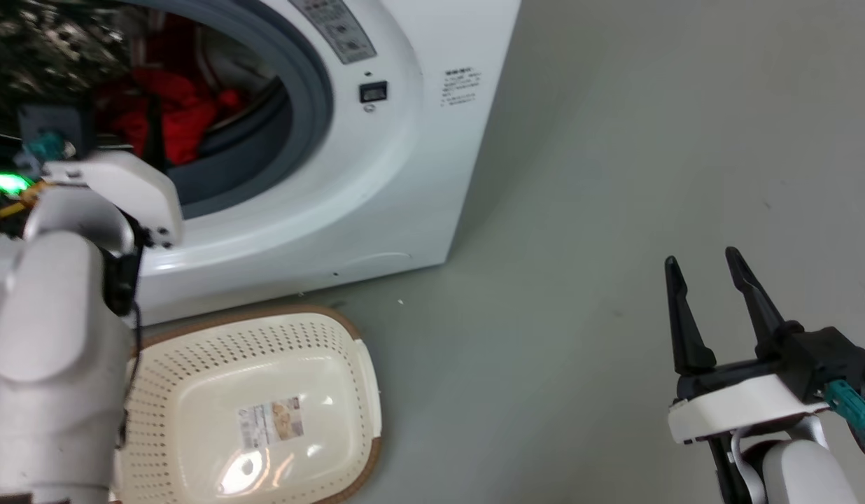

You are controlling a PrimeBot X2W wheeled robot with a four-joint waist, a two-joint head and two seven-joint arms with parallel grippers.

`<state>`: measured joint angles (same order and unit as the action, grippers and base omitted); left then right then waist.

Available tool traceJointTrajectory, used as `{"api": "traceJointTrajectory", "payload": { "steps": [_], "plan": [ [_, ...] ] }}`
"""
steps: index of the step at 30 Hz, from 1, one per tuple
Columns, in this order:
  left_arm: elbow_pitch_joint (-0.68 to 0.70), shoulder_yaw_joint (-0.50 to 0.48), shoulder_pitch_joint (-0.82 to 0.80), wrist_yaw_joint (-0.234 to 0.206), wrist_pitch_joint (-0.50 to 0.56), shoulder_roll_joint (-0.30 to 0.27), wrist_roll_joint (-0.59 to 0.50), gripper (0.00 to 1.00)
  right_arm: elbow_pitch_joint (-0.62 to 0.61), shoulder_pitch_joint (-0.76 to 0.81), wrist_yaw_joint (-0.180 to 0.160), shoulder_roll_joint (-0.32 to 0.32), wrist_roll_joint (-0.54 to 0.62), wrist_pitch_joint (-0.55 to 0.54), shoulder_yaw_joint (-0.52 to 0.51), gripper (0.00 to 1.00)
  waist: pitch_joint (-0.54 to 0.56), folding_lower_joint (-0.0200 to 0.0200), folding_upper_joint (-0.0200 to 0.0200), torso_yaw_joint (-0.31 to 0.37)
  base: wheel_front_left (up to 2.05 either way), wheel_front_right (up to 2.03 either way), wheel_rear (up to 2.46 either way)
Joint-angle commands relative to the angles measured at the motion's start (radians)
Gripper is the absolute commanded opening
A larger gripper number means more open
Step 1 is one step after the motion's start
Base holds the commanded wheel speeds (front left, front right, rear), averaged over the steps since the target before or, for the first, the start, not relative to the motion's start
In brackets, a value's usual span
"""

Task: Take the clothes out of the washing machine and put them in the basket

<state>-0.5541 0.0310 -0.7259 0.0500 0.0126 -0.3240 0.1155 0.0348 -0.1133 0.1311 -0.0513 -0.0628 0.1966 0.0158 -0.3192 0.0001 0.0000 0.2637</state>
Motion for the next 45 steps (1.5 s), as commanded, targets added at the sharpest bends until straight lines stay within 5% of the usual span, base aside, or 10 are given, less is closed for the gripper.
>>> {"api": "traceJointTrajectory", "payload": {
  "steps": [1, 18, 29, 30, 31, 32, 37, 45],
  "plan": [
    [-0.022, 0.005, -0.044, 0.007, 0.021, -0.019, -0.007, 1.0, 0.014, -0.028, -0.001, 0.002, -0.01, 0.013, 0.012, 1.0, -0.079, -0.0001, 0.0, 0.067, 0.0, 0.0, 0.0],
    [-0.191, -0.009, -0.361, 0.045, 0.341, -0.215, 0.009, 1.0, 0.158, -0.145, -0.001, 0.002, -0.132, 0.068, 0.126, 1.0, -0.281, -0.0001, 0.0, 0.195, 0.0, 0.0, 0.0],
    [-0.156, 0.014, -0.41, -0.007, 0.672, -0.307, -0.02, 1.0, 0.145, -0.178, -0.001, 0.001, -0.178, 0.068, 0.171, 1.0, -0.356, -0.0001, 0.0, 0.24, 0.0, 0.0, 0.0],
    [-0.147, 0.016, -0.4, -0.012, 0.688, -0.305, -0.019, 0.49, 0.146, -0.178, -0.001, 0.001, -0.178, 0.068, 0.171, 1.0, -0.356, -0.0001, 0.0, 0.24, 0.0, 0.0, 0.0],
    [-0.134, 0.015, -0.393, -0.017, 0.695, -0.304, -0.018, 0.16, 0.147, -0.179, -0.001, 0.001, -0.178, 0.068, 0.17, 1.0, -0.357, -0.0001, 0.0, 0.24, 0.0, 0.0, 0.0],
    [-0.123, 0.014, -0.386, -0.023, 0.705, -0.302, -0.015, 0.0, 0.147, -0.18, -0.001, 0.001, -0.18, 0.068, 0.17, 1.0, -0.356, -0.0001, 0.0, 0.24, 0.0, 0.0, 0.0],
    [-0.057, 0.003, -0.344, -0.057, 0.695, -0.301, -0.008, 0.0, 0.149, -0.183, -0.001, 0.001, -0.179, 0.068, 0.163, 1.0, -0.338, -0.0001, 0.0, 0.238, 0.0, 0.0, 0.0],
    [0.023, -0.026, -0.237, -0.106, 0.504, -0.268, 0.022, 0.0, 0.146, -0.156, -0.001, 0.001, -0.148, 0.068, 0.136, 1.0, -0.239, -0.0001, 0.0, 0.214, 0.0, 0.0, 0.0]
  ]
}}
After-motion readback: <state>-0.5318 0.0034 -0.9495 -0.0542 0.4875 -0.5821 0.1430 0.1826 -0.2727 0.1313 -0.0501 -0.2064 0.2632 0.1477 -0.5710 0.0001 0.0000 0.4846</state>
